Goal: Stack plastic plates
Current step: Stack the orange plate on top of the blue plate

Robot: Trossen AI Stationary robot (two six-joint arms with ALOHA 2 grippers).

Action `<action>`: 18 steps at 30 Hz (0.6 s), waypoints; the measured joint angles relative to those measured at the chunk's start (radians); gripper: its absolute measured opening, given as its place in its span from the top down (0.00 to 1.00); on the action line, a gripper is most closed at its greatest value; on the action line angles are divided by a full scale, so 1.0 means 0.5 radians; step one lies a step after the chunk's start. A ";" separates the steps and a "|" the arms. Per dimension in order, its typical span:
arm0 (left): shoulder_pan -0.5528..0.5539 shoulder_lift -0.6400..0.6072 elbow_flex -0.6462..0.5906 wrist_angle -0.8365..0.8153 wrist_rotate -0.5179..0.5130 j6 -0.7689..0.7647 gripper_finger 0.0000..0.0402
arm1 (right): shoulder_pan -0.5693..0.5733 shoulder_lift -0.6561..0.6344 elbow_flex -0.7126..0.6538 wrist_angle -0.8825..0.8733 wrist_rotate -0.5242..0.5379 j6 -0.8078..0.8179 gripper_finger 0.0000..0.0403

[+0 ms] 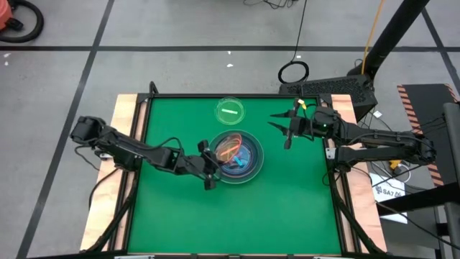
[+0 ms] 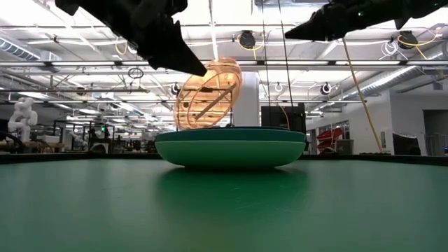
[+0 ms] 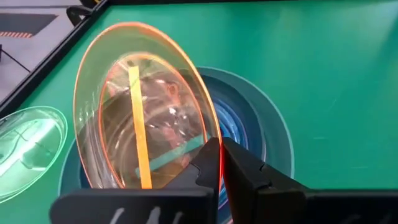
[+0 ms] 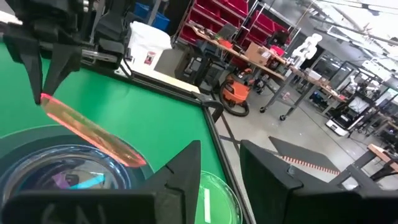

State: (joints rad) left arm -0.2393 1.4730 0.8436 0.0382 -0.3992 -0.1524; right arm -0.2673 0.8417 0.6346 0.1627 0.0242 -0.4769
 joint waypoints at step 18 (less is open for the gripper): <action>0.142 0.075 -0.001 0.048 0.113 -0.015 0.80 | 0.001 0.001 0.000 -0.155 0.000 0.194 0.74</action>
State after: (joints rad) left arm -0.1680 1.5106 0.8433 0.0623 -0.3428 -0.1597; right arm -0.2668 0.8421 0.6346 0.0851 0.0242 -0.3798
